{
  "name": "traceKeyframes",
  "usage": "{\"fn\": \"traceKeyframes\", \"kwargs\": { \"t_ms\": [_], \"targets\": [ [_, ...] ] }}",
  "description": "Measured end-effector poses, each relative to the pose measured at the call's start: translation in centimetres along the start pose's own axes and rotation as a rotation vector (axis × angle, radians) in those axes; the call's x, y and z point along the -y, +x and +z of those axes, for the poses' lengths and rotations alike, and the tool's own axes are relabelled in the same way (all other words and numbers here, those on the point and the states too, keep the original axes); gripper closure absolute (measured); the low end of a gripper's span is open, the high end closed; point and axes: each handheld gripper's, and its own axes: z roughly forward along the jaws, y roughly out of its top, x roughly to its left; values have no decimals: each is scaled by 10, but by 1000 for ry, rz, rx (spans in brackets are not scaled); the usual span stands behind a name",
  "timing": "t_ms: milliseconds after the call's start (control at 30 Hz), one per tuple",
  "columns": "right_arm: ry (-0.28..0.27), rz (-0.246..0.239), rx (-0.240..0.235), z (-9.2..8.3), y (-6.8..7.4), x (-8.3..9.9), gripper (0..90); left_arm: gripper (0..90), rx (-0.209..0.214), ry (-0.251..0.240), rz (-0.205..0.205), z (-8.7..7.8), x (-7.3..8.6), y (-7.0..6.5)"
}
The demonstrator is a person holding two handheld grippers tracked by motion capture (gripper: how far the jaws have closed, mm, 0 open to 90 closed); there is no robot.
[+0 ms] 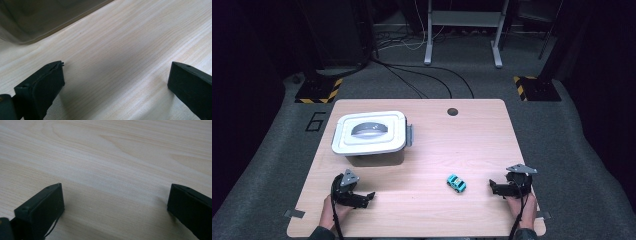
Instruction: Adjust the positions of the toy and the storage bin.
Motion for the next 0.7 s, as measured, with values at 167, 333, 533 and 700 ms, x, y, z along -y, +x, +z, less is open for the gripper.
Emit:
{"fn": "traceKeyframes", "kwargs": {
  "t_ms": [167, 333, 533, 700],
  "targets": [
    [-1, 0, -1, 0, 0, 0, 3, 6, 11, -5, 14, 0, 0, 0],
    [0, 1, -4, 0, 0, 0, 3, 10, 16, -7, 21, 0, 0, -1],
    [0, 1, -3, 0, 0, 0, 3, 8, 7, -5, 41, 0, 0, -1],
    [0, 2, -2, 0, 0, 0, 4, 6, 2, -4, 35, 0, 0, -1]
  ]
}}
